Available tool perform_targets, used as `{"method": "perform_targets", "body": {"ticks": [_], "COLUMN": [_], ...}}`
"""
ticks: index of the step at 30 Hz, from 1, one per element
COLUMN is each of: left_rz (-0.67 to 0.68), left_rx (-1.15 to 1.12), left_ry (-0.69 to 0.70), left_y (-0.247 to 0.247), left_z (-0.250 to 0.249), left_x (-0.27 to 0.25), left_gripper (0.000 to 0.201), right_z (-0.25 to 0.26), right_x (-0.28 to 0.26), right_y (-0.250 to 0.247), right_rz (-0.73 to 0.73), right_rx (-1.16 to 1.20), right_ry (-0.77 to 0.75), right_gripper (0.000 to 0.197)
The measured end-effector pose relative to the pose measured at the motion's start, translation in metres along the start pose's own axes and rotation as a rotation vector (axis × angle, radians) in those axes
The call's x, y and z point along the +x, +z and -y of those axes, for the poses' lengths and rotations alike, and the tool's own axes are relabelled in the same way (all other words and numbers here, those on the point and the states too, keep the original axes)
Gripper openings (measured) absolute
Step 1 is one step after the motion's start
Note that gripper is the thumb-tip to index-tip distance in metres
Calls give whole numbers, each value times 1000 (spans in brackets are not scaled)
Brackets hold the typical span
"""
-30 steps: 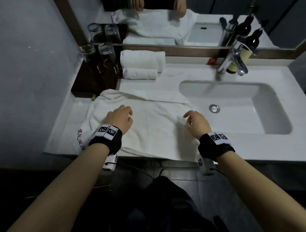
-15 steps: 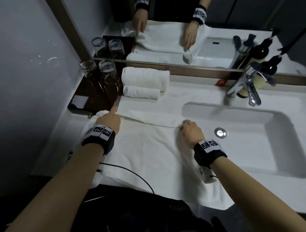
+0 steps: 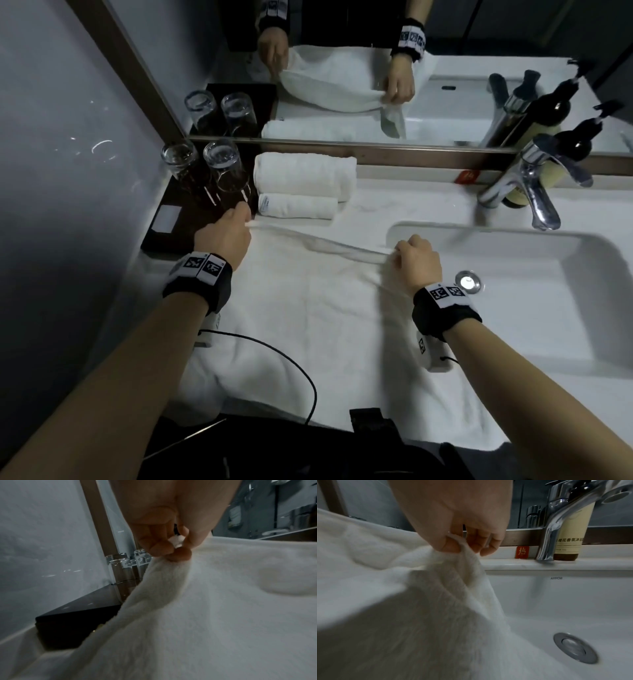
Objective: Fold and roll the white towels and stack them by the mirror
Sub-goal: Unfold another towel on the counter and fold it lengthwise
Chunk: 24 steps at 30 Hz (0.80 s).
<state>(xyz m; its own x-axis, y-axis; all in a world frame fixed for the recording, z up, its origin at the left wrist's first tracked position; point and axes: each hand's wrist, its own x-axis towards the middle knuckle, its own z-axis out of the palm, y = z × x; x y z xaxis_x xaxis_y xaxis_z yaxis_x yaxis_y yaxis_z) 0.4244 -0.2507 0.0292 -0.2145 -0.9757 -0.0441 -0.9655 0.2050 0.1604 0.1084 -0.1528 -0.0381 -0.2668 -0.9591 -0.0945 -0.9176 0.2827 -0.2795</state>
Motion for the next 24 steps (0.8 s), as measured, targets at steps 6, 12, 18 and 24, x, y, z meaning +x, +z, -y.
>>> {"method": "perform_targets", "body": {"ticks": [6, 12, 18, 24], "left_rz": [67, 125, 140, 171], "left_rx": [2, -21, -35, -122], "left_ry": [-32, -67, -144, -140], "left_y": [-1, 11, 14, 15], "left_z": [13, 21, 40, 70], "left_x": [22, 29, 27, 13], "left_gripper": [20, 17, 33, 27], "right_z": [-2, 32, 98, 151], "right_x": [37, 41, 16, 14], "right_y": [-10, 1, 17, 34], "right_rz": [-2, 23, 108, 173], "right_rx": [77, 260, 260, 299], "right_ry": [112, 63, -328, -537], "right_gripper": [30, 39, 30, 38]}}
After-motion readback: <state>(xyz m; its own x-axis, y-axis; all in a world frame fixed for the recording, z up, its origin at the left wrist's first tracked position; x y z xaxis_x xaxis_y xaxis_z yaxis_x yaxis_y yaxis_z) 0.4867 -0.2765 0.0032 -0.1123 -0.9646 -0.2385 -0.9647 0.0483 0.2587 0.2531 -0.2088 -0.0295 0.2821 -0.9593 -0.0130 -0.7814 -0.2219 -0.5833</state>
